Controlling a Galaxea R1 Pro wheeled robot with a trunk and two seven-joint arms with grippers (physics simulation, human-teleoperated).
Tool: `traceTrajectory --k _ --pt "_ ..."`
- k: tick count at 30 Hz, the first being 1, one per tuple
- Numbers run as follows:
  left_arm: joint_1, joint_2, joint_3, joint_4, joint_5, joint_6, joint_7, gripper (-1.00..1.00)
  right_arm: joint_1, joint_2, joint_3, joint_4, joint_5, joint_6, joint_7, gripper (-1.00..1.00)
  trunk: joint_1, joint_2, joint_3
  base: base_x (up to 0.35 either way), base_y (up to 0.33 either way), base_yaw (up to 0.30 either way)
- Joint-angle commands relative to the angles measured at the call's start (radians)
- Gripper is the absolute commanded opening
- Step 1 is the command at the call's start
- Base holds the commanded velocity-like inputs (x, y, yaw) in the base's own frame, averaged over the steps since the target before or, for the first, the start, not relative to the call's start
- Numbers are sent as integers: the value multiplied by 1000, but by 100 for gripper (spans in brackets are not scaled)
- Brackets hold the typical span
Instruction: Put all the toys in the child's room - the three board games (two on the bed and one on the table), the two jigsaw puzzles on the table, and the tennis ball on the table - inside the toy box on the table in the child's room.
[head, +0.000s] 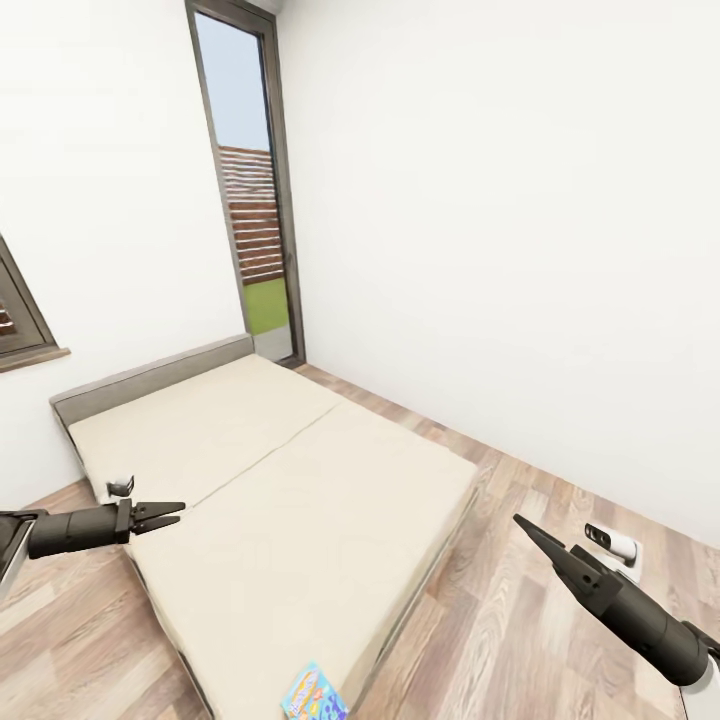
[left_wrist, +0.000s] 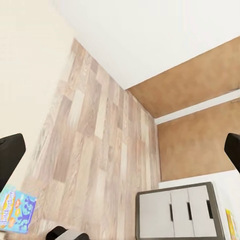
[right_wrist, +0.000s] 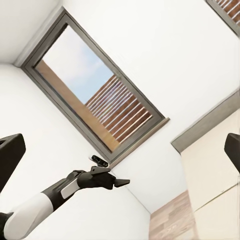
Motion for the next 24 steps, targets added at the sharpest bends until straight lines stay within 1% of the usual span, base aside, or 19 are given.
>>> traceTrajectory --k 1,18,24 --pt "-1 0 2 -1 -8 10 -7 100 -1 0 0 0 -3 9 2 100 1 -2 -2 0 -289 0" --pt "-1 0 2 -1 -8 10 -7 100 -1 0 -1 0 -3 9 2 100 1 -2 -2 0 -295 0" --pt "-1 -1 3 -1 -6 10 -7 100 -1 0 -1 0 -3 9 2 100 1 -2 -2 0 -157 0"
